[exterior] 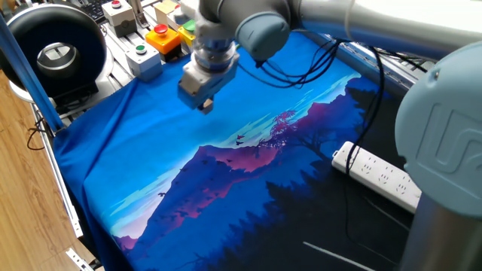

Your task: Pick up the small block on the left and move it to the right

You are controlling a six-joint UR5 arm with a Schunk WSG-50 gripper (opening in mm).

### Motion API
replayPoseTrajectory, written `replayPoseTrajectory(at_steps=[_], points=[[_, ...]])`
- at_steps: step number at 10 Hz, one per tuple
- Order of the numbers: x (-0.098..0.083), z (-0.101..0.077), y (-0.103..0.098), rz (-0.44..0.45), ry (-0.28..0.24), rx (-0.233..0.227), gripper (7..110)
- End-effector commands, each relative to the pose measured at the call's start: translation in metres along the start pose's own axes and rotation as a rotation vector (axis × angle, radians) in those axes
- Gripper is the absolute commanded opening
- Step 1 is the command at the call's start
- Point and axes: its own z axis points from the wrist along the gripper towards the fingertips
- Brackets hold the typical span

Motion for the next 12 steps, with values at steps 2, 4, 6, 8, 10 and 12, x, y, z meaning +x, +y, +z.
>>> replayPoseTrajectory(at_steps=[2,4,6,8,10,12], points=[[-0.006,0.006,0.04,0.073,-0.015,-0.011,7],[-0.009,0.006,0.045,0.084,-0.017,-0.014,7],[-0.012,0.006,0.049,0.095,-0.015,-0.016,7],[-0.016,0.007,0.059,0.125,-0.011,-0.013,7],[-0.021,0.014,0.063,0.13,-0.02,-0.014,7],[-0.025,0.022,0.062,0.132,-0.03,-0.009,7]])
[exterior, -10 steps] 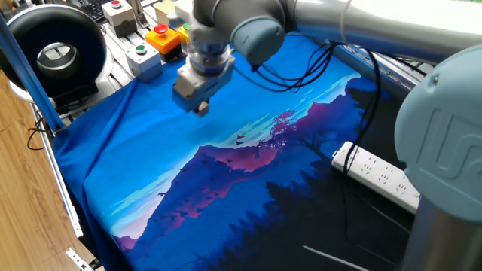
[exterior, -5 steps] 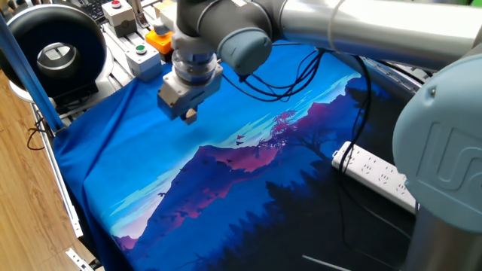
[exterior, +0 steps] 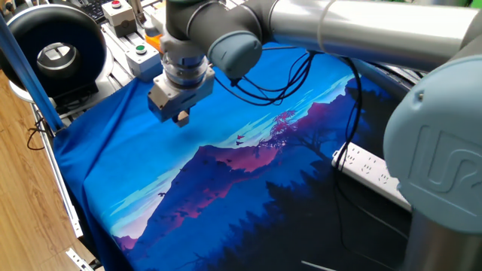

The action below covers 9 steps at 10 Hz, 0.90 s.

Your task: Pick up the small block on the left and move it to the right

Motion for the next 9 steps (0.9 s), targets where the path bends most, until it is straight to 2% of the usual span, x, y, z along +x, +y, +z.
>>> replayPoseTrajectory(at_steps=[1,5,9], points=[[-0.006,0.008,0.006,0.022,-0.01,-0.006,7],[-0.014,0.027,0.007,0.023,-0.041,-0.002,7],[-0.016,0.028,0.007,0.024,-0.044,0.002,7]])
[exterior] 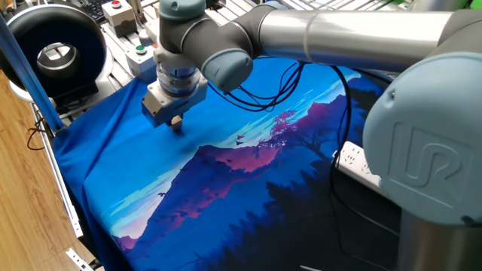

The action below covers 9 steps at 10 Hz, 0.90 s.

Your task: Pick up the small block on the left and move it to the right

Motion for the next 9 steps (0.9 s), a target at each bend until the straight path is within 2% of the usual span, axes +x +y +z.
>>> replayPoseTrajectory(at_steps=[1,2,5,6,9], points=[[-0.0024,0.0023,-0.0008,0.01,-0.004,0.0,7],[-0.0002,0.0021,-0.0035,0.011,0.007,0.01,7],[-0.0002,0.0026,-0.0025,0.006,0.008,0.004,7],[-0.0024,0.0034,-0.0028,0.003,-0.001,0.004,22],[-0.0056,0.0033,-0.0012,-0.01,-0.01,-0.006,22]])
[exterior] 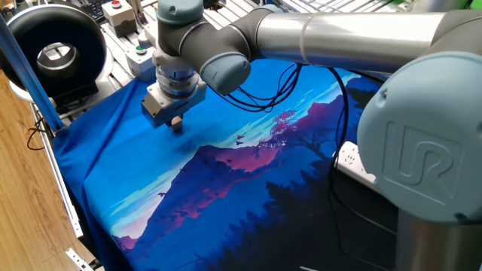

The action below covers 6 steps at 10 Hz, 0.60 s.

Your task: Pick up the small block on the left and move it to the right

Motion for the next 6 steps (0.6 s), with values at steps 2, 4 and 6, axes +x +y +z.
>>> replayPoseTrajectory(at_steps=[2,4,6], points=[[-0.0058,-0.0005,0.0014,-0.014,-0.014,-0.018,44],[-0.0064,-0.0006,0.0027,-0.021,-0.016,-0.024,44],[-0.0076,-0.002,0.003,-0.024,-0.014,-0.024,66]])
